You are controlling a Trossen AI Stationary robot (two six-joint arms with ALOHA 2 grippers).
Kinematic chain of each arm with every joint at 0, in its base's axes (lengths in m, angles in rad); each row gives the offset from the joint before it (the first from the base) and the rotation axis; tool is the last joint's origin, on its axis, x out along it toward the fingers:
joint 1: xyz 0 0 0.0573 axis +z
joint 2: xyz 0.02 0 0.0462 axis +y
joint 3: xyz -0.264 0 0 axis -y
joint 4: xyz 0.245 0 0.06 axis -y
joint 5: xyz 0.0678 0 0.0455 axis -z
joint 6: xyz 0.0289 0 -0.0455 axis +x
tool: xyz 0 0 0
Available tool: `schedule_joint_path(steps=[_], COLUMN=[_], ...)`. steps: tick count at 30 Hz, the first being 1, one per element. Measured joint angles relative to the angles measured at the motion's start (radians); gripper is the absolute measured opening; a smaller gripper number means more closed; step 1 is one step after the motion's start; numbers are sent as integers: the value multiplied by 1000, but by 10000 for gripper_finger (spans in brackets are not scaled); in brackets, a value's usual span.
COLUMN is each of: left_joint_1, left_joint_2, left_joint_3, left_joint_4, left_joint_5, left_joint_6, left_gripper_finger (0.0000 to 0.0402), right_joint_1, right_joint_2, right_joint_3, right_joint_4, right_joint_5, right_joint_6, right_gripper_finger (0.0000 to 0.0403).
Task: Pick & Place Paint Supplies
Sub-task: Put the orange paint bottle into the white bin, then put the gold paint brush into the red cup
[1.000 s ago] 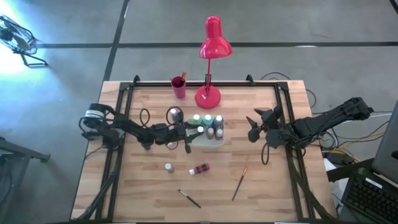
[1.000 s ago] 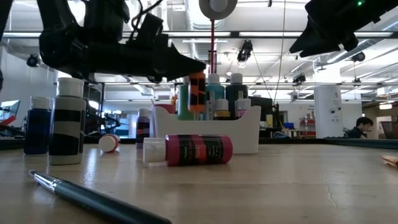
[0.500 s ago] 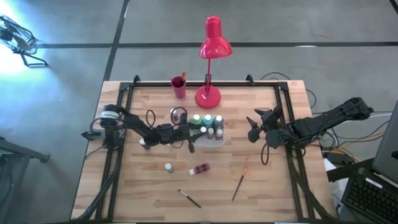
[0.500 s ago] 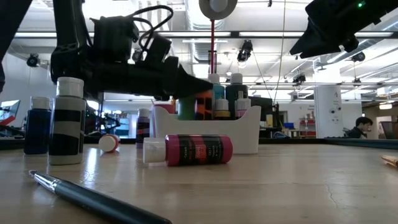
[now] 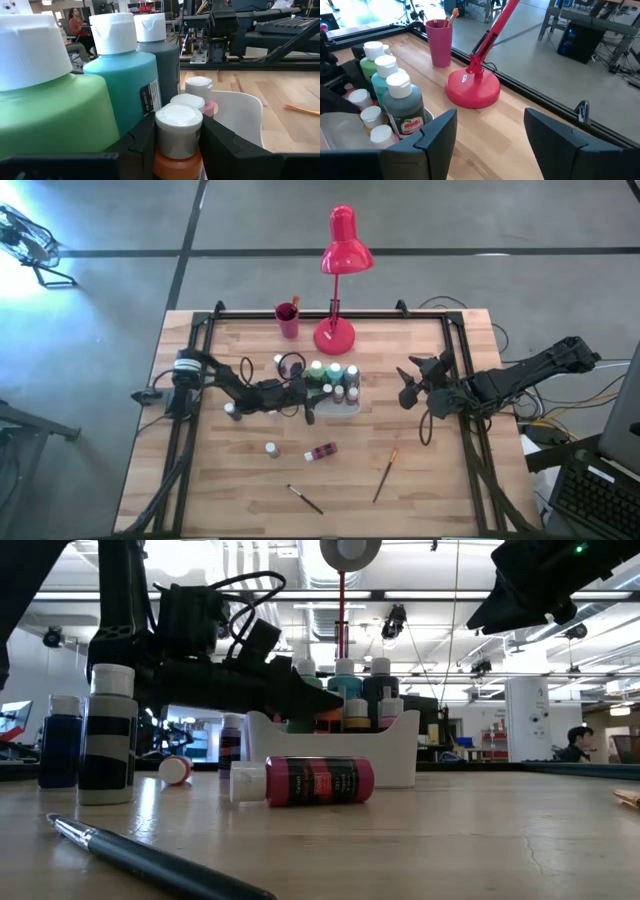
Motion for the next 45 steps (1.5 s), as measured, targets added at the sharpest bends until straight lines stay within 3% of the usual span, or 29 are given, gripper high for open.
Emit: schedule_joint_path(steps=[6,11,14,20,26,29,34,45], left_joint_1=[2,3,4,2,-22,-42,-56,-51], left_joint_2=[0,-1,-1,-38,-185,-284,-463,-810], left_joint_3=[0,0,0,-1,-1,-1,-1,-2], left_joint_4=[-1,-2,-4,-6,-18,-57,-171,-572], left_joint_5=[0,-2,-4,-3,76,164,295,218], left_joint_6=[-6,-16,-24,-28,-64,-75,-39,37], left_gripper_finger=[124,205,232,238,239,238,238,236], right_joint_1=[0,0,0,0,0,0,0,1], right_joint_2=[0,0,0,0,0,0,16,215], right_joint_3=[-1,-2,-2,-2,-2,-1,24,89], right_joint_4=[0,0,0,2,5,7,12,-146], right_joint_5=[-2,-3,-9,-71,-175,-255,-496,-844], right_joint_6=[2,4,4,-9,-17,-49,-177,-391], right_gripper_finger=[242,253,256,243,221,213,200,176])
